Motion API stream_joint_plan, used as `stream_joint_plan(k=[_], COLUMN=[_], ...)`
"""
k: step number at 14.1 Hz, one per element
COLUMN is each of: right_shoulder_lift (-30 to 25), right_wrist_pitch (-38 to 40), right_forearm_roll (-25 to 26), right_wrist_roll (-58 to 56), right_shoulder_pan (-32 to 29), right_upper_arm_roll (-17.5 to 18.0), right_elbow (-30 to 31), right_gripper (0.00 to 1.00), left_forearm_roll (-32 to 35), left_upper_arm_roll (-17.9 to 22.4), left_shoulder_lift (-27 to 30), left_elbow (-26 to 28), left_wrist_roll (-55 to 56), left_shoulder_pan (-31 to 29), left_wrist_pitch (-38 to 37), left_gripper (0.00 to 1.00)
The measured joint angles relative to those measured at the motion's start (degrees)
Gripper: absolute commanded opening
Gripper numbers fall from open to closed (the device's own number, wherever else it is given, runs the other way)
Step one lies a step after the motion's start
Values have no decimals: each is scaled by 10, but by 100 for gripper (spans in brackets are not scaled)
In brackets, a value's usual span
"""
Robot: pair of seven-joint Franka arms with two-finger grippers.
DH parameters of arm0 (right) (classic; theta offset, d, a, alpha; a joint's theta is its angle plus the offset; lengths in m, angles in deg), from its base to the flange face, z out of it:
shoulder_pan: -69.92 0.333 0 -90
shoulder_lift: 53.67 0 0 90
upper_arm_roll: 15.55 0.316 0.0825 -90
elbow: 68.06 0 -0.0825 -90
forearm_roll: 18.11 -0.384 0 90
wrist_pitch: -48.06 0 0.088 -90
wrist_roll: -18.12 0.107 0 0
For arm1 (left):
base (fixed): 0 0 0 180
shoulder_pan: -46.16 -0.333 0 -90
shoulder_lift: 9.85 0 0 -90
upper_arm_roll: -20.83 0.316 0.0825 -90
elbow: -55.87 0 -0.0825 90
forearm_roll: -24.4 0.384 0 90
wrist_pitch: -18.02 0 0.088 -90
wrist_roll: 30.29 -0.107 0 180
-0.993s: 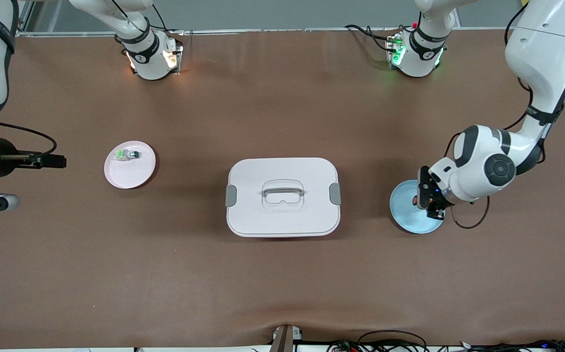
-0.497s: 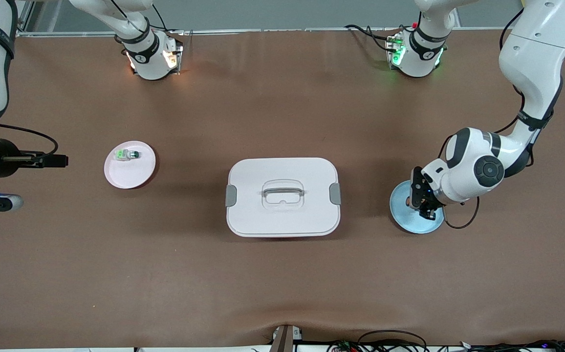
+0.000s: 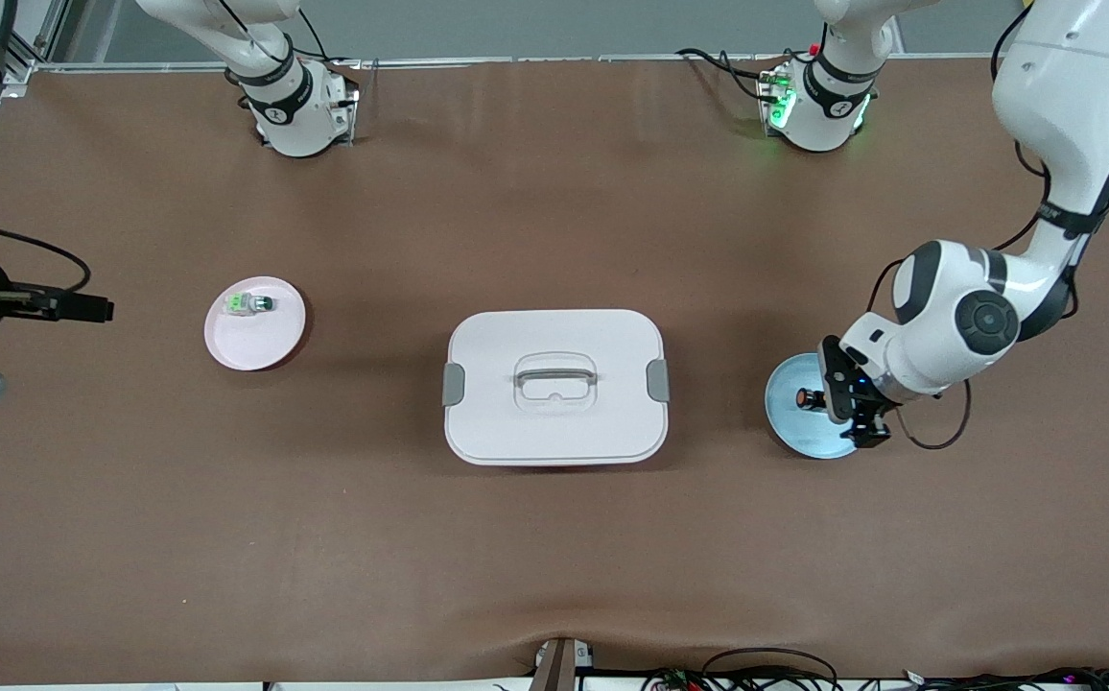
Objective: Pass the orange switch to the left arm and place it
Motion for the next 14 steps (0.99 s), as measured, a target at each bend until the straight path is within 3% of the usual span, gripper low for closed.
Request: stream_joint_plan(k=[6,14], right_shoulder_lift=[-27,-53], right_wrist_pitch=[-26,-30], right_forearm_roll=[0,-5], right_wrist_roll=[6,6], right_shoulder_pan=[-4,-11], right_upper_arm_roll=[-1,2], right_elbow=[0,-2], right_gripper=[100,100], left_forearm_roll=[0,-17], left_upper_arm_roll=[-11,-15], left_shoulder_lift=[106,169], left_elbow=[-116,-174], left_wrist_roll=[157,419], left_shoulder_pan=[-1,-6], left_wrist_pitch=[-232,-324], left_gripper=[100,100])
